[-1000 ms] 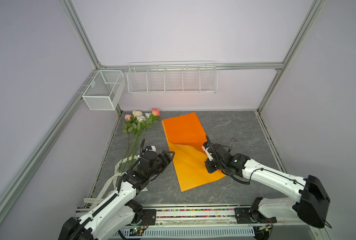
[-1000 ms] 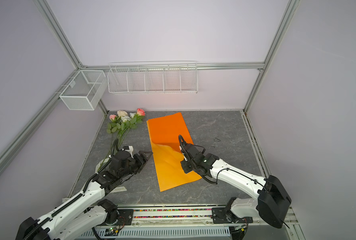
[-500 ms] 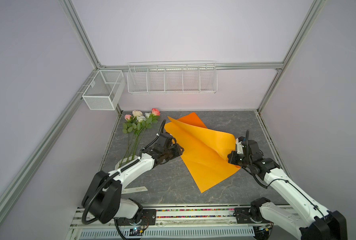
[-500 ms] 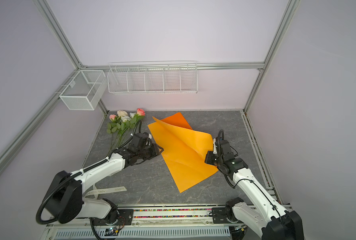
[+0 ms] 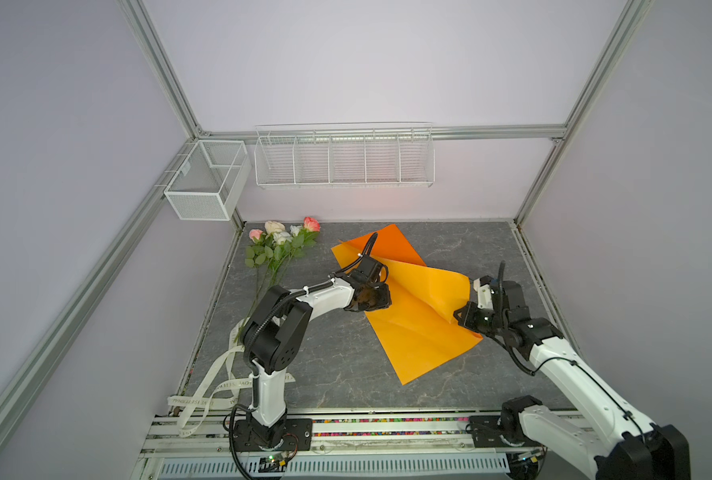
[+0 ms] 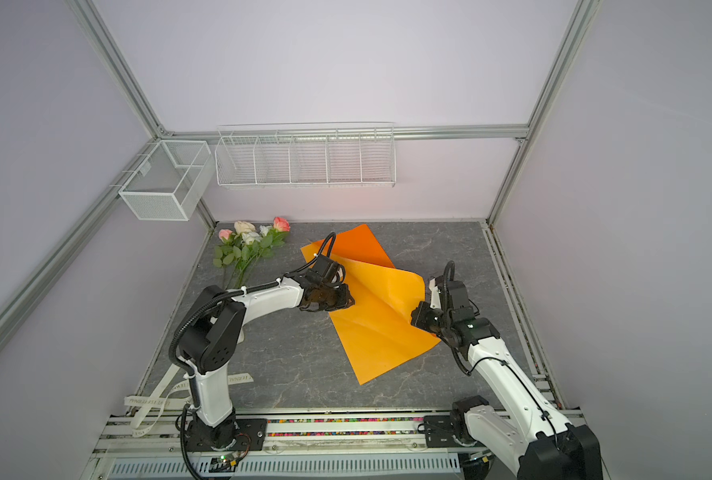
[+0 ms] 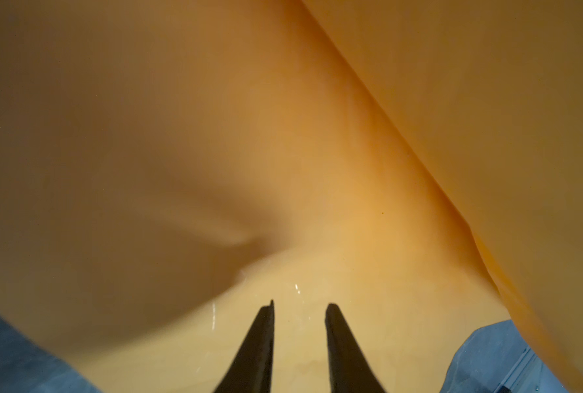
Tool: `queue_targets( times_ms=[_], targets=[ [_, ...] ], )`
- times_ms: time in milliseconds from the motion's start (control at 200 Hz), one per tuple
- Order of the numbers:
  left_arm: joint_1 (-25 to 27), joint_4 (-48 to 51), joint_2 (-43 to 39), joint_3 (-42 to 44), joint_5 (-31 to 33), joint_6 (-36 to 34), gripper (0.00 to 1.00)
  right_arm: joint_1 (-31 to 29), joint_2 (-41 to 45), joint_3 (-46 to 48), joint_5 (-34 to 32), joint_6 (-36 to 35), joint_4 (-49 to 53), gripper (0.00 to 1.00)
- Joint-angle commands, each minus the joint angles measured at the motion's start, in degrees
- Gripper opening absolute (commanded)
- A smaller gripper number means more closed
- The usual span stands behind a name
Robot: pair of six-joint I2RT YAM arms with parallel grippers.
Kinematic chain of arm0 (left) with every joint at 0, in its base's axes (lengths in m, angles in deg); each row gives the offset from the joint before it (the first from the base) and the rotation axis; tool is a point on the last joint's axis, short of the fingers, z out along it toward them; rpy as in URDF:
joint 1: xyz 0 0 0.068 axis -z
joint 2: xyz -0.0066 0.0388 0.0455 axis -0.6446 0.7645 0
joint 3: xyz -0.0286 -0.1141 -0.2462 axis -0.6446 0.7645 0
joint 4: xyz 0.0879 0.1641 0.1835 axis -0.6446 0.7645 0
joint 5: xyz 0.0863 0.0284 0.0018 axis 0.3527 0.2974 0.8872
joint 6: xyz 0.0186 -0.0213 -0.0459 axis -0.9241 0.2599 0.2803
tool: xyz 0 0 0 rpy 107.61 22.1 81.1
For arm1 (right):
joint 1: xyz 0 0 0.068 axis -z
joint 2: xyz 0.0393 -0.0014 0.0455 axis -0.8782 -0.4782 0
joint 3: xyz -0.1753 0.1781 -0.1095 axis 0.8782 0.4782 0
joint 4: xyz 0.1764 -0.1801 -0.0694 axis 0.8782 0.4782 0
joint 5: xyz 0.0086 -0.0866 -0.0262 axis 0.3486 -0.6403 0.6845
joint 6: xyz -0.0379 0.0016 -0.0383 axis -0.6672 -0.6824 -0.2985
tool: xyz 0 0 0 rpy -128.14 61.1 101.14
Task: Tie the bouquet of fake flowers
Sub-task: 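Unfold the orange sheet flat, pulling it apart with both grippers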
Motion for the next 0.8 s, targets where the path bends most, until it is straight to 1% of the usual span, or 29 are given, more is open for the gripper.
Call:
queue_targets(
  times_ms=[0,210,225,320,480,630,795],
  targets=[
    [0.2,1.2,1.64,-0.59,0.92,1.14,0.22,0.77,0.29,0.35,0.89,1.1,-0.72,0.06],
    [0.2,0.2,0.71,5.17,4.37,3.67,0.14,2.9,0.37,-1.26,-1.85,-0.61,2.01,0.06],
    [0.2,0.15,0.63,5.68,4.57,3.73,0.14,5.01,0.36,-1.38,-1.77,-0.96,2.38,0.06],
    [0.24,-0.89,-0.41,9.38,5.06,4.39,0.12,8.54,0.2,-2.03,-1.55,-2.62,3.23,0.06],
    [0.2,-4.26,-3.05,15.94,4.75,6.77,0.09,16.79,-1.64,-3.08,-0.04,-4.93,2.09,0.06],
    [0.22,-7.88,-7.26,22.84,5.42,10.38,0.08,24.42,-6.38,-5.23,0.39,-6.92,1.04,0.06],
    [0.37,-11.04,-10.33,28.81,5.2,13.64,0.08,29.45,-12.17,-5.22,-0.35,-8.17,-1.4,0.06]
  ],
)
